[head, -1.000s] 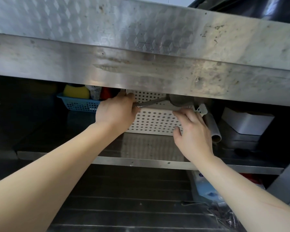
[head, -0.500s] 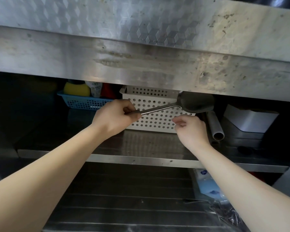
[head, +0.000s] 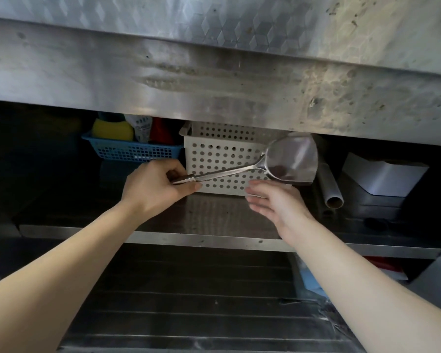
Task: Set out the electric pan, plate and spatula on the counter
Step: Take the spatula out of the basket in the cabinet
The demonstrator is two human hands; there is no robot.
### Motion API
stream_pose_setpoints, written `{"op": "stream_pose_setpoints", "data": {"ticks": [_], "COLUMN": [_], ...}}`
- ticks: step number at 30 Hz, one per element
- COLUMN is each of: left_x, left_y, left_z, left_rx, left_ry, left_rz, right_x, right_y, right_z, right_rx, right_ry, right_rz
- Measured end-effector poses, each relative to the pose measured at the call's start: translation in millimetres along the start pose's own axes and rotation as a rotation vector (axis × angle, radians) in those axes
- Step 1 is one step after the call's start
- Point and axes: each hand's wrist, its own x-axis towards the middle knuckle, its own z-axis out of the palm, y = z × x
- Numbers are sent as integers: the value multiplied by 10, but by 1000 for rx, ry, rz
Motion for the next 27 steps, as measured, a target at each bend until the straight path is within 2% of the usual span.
{"op": "stream_pose_setpoints", "data": {"ticks": [2, 3, 6, 11, 15, 19, 27], "left_x": [-18, -36, -133, -374, -655, -970, -804], "left_y": [43, 71, 146, 290, 476, 810, 1919], "left_z": [38, 66, 153, 72, -129, -518, -1760], "left_rx": [5, 7, 40, 4, 20, 126, 140], "left_ry": [-15, -25, -78, -304, -445, -684, -1070], "left_rz": [18, 35, 100, 9, -31, -113, -157], "right_x": [-48, -66, -127, -495, -965, -1552, -2308], "right_y": [13, 24, 66, 68, -129, -548, -2268], "right_z": [31, 61, 146, 103, 117, 144, 206], "right_rx": [293, 357, 422, 519, 463, 314, -113], "right_ry": [-108, -143, -170, -91, 9, 81, -73], "right_rz": [125, 156, 192, 358, 434, 484, 395]}}
